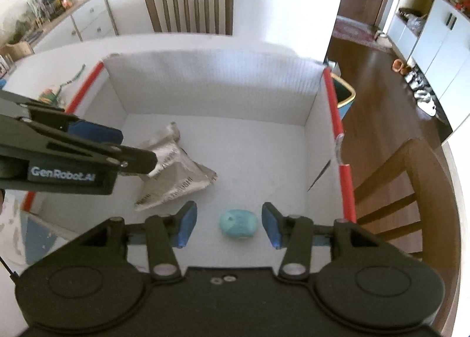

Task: Organize objects
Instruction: 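Open both grippers to drop the foil bag and soap in the box, then withdraw both grippers from the box back toward the table items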

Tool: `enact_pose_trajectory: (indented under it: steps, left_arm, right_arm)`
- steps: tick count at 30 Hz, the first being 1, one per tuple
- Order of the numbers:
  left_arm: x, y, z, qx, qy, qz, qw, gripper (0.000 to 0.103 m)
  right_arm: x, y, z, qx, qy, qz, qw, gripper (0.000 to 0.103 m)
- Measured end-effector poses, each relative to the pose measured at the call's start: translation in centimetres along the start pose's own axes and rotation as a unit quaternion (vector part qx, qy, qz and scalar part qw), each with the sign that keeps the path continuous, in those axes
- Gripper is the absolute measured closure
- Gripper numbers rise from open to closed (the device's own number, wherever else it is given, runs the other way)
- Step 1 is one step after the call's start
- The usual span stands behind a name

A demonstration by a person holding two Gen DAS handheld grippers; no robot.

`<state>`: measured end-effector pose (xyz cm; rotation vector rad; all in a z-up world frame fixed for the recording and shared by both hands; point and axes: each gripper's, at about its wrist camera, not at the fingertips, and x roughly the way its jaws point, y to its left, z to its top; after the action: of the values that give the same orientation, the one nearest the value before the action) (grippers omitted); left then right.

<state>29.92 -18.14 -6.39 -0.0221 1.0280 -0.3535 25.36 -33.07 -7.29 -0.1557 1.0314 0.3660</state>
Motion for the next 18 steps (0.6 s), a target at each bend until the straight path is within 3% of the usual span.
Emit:
enact_pose_trajectory:
  steps: [14, 18]
  left_arm:
    - [-9.8, 1.7, -4.2, 0.007, -0.119, 0.000, 0.9929, 0.056]
    - [-12.2, 3.3, -6.2, 0.008, -0.147, 0.010, 0.9890, 0.045]
  right_arm:
    - [-7.9, 3.0, -1.1, 0.027, -0.101, 0.027, 0.994, 0.050]
    - [-8.9, 5.0, -1.5, 0.038, -0.124, 0.035, 0.991, 0.046]
